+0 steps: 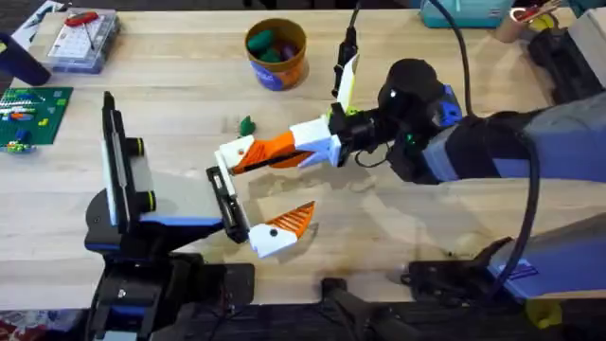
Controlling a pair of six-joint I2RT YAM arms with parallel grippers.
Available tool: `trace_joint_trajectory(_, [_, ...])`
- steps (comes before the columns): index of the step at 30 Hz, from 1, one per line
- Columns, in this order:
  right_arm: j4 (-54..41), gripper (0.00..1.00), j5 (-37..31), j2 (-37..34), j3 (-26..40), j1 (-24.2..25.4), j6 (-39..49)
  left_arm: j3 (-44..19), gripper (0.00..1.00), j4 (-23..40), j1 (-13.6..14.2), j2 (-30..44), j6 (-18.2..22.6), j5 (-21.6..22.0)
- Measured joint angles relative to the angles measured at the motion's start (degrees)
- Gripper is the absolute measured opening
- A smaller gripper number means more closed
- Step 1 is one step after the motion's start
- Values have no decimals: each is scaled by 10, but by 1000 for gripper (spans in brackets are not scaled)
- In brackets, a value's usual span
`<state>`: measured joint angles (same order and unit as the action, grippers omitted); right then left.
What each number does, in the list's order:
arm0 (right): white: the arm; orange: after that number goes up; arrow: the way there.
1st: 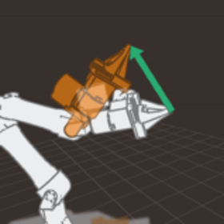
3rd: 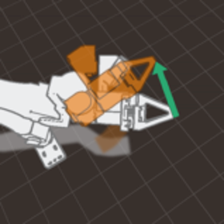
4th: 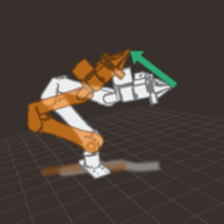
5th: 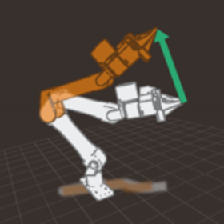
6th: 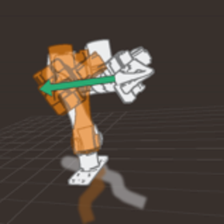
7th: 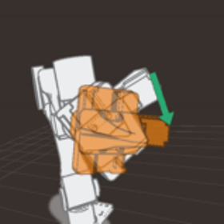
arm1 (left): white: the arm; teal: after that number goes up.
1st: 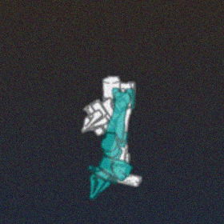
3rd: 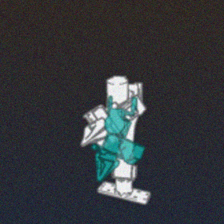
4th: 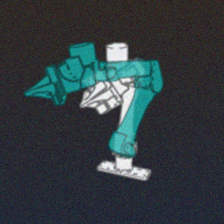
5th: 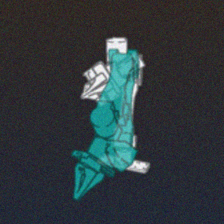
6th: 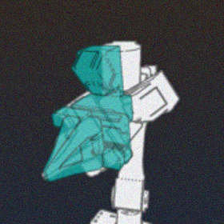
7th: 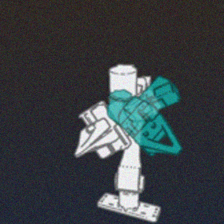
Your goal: Pick up the gripper from the table and insert it into the empty holder that is missing its gripper. Then pick up a screw, insert it into the mounting hole, and use the screwdriver to tighten it. Finally, clean up the table by picking up the vegetable and placing it into the bucket.
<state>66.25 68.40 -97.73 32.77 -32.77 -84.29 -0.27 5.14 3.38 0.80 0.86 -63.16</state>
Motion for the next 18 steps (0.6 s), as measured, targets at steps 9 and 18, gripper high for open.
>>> trace_joint_trajectory(9, [-48, 16, 3, 0, 16, 0, 32, 0, 986, 4, 0, 0, -4, 1])
trace_joint_trajectory(18, [-53, 16, 6, 0, 17, 7, 46, 0, 986, 3, 0, 0, -4, -3])
